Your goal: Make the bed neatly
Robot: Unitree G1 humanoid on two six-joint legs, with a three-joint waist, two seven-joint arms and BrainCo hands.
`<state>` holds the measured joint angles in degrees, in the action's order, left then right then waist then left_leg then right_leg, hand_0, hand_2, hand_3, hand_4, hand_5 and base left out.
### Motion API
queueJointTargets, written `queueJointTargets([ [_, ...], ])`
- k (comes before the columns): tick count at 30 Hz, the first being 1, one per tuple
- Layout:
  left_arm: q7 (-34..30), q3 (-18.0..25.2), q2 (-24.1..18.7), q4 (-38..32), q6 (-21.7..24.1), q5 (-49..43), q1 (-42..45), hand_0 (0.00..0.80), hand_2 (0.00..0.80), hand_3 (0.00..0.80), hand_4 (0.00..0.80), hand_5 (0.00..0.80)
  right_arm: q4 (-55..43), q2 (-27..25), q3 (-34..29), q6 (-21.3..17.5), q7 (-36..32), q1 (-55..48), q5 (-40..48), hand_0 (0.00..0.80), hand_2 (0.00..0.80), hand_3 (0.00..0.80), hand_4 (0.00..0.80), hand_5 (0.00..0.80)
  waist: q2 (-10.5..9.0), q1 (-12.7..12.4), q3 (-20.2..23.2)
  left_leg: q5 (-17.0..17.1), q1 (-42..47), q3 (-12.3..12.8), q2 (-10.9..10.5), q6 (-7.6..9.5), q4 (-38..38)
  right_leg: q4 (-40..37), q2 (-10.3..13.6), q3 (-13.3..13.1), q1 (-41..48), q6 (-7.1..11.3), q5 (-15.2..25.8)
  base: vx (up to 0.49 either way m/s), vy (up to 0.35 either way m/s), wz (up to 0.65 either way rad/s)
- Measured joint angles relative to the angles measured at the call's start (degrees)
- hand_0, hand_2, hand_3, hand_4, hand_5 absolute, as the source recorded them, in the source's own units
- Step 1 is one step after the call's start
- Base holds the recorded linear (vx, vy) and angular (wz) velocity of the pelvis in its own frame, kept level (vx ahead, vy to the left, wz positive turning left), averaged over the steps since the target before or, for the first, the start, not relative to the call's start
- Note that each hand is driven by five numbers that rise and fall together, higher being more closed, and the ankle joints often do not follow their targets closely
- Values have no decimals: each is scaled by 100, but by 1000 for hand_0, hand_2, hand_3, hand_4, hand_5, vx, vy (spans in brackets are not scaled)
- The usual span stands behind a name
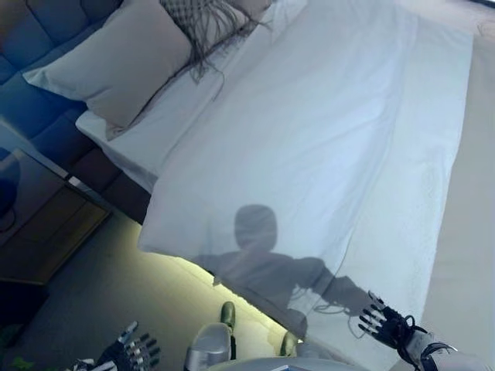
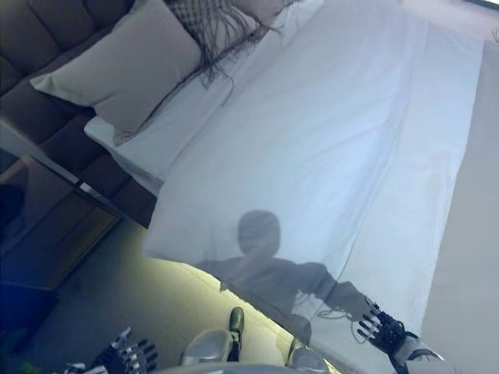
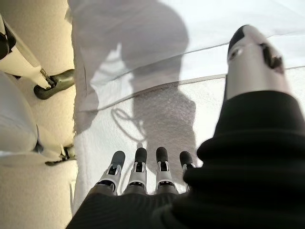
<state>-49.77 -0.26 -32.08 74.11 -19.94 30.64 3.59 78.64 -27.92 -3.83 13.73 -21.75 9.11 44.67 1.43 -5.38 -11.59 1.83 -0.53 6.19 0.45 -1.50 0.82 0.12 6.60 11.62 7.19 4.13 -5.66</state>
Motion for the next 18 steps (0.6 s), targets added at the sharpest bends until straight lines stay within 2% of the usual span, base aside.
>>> queueJointTargets([
  [4,-397,-663,51,-438,343,-17,66,0,0,0,0,0,-25,66,5,3,54,-75,-1,0,0,0,0,0,47,144,141,17,133,108,0,21,120,5,6,-96,22,9,2,42,-18,-15],
  [8,-539,-1346,140,-1372,654,397,34,0,0,0,0,0,-209,154,19,-3,164,-244,62,0,0,0,0,0,-41,299,270,23,198,220,14,28,200,17,2,-218,-51,24,12,13,-38,-19],
  [12,-451,-1419,219,-1659,943,1017,-21,0,0,0,0,0,-408,350,17,-9,175,-372,210,0,0,0,0,0,-175,301,269,27,342,629,117,1,302,-13,-23,-280,-192,55,143,-37,-84,-60],
  [13,-392,-1351,286,-1913,1013,1243,-22,0,0,0,0,0,-416,385,17,-9,166,-378,207,0,0,0,0,0,-191,291,218,36,435,854,187,-8,377,57,-50,-208,-300,64,221,-118,-138,-94],
  [14,-342,-1204,365,-2150,1111,1425,28,0,0,0,0,0,-421,462,20,-10,155,-358,204,0,0,0,0,0,-211,224,172,21,482,1062,294,-29,396,135,-86,-23,-443,68,321,-101,-177,-108],
  [16,-210,-1178,507,-2245,1281,1705,-224,0,0,0,0,0,-442,557,51,-43,113,-315,207,0,0,0,0,0,-240,169,5,-6,467,1007,403,-61,327,441,-54,122,-629,73,311,-63,-244,-56],
  [17,-93,-1191,608,-2313,1365,1905,-435,0,0,0,0,0,-447,569,131,-55,106,-367,247,0,0,0,0,0,-259,210,-21,-59,361,941,411,-46,273,422,63,131,-733,101,296,-44,-230,5],
  [18,3,-1192,644,-2462,1509,2104,-620,0,0,0,0,0,-442,603,258,-52,118,-434,288,0,0,0,0,0,-380,211,-38,-78,206,909,417,-76,156,306,205,144,-782,167,343,-12,-179,6],
])
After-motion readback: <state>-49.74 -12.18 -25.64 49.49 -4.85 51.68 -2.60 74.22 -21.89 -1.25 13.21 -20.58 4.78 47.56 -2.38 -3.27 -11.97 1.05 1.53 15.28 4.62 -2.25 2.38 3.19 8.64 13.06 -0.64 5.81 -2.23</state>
